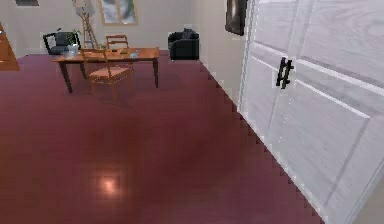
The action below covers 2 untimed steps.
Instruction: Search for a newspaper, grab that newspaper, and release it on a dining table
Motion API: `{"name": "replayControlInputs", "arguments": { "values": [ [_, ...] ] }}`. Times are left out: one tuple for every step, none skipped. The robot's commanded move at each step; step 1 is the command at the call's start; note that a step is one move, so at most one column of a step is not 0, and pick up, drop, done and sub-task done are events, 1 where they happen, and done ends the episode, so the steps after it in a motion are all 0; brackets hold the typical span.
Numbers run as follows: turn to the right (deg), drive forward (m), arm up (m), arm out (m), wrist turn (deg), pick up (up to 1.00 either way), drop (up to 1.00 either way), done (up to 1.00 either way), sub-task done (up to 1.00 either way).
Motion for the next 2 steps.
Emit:
{"name": "replayControlInputs", "arguments": {
  "values": [
    [0.0, 0.45, 0.0, 0.0, 0.0, 0.0, 0.0, 0.0, 0.0],
    [-6.0, 0.0, 0.0, 0.0, 0.0, 0.0, 0.0, 0.0, 0.0]
  ]
}}
